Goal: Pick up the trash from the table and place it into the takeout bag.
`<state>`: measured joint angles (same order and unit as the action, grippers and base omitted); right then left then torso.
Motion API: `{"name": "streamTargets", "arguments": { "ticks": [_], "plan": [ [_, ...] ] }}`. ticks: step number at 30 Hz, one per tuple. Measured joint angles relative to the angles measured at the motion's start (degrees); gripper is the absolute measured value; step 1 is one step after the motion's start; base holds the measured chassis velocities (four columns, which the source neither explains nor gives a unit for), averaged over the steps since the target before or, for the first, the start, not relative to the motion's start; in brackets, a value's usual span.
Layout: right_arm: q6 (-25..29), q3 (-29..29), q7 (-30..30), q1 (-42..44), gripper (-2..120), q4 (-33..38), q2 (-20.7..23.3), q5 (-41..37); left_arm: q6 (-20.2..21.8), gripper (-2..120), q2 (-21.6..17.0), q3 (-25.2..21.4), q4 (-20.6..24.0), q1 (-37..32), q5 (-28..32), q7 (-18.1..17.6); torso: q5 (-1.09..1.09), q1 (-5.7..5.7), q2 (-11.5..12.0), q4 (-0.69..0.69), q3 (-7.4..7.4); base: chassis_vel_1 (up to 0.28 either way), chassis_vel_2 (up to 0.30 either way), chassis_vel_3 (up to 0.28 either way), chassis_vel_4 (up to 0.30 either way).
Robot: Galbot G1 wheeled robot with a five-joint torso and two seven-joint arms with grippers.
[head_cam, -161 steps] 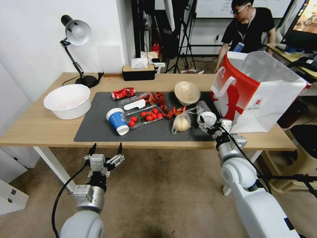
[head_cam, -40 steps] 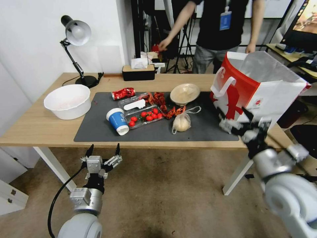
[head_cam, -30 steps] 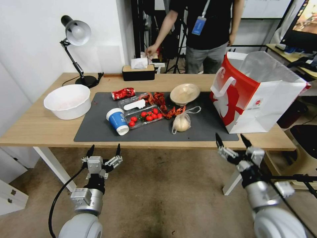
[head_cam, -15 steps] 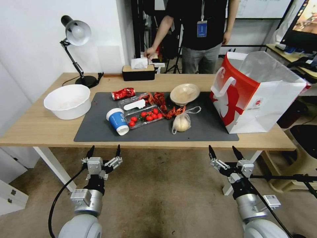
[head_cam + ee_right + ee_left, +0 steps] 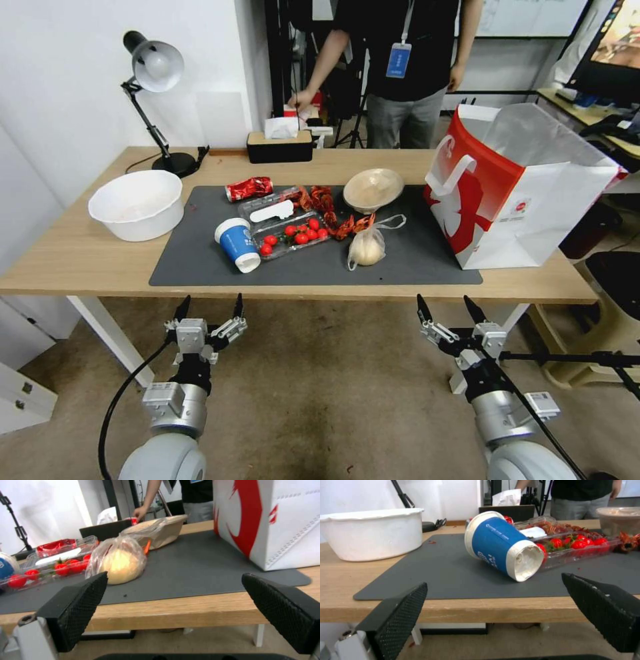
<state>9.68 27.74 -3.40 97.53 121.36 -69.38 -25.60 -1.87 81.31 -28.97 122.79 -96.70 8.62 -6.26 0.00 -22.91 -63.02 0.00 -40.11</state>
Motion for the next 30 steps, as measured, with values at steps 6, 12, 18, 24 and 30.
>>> {"name": "streamTargets", "arguments": {
  "ticks": [6, 12, 18, 24, 30],
  "plan": [
    [-1.6, -2.84, -0.71, -2.44, 100, -0.27, -0.14, 1.14, -0.07, 100, 0.13, 0.12, -0.25, 0.16, -0.23, -0.04, 0.0, 0.0, 0.0, 0.0, 0.0, 0.0, 0.0, 0.0, 0.0],
    [-3.61, -4.78, -1.79, -5.97, 100, -0.88, 0.09, 1.5, -0.07, 100, 0.13, 0.06, -0.18, 0.2, -0.35, -0.07, 0.0, 0.0, 0.0, 0.01, 0.0, 0.0, 0.0, 0.0, 0.0],
    [-8.2, -8.26, -3.75, -12.87, 100, -1.79, 1.74, 1.5, -0.07, 100, 0.16, -0.12, 0.01, 0.04, -0.44, -0.08, 0.0, 0.0, 0.0, 0.01, 0.0, 0.0, 0.0, 0.0, 0.0],
    [-13.05, -11.27, -5.62, -18.4, 100, -2.87, 2.81, 0.69, 0.03, 100, -0.05, 0.0, -0.1, 0.43, -0.45, -0.08, 0.0, 0.0, 0.0, -0.01, 0.0, 0.0, 0.0, 0.0, 0.0],
    [-17.07, -14.34, -7.0, -23.87, 100, -5.17, 3.65, -0.73, 0.08, 100, -0.08, 0.0, -0.15, 0.41, -0.45, -0.08, 0.01, 0.0, 0.0, 0.0, 0.0, 0.0, 0.0, 0.0, 0.0]
  ]
}}
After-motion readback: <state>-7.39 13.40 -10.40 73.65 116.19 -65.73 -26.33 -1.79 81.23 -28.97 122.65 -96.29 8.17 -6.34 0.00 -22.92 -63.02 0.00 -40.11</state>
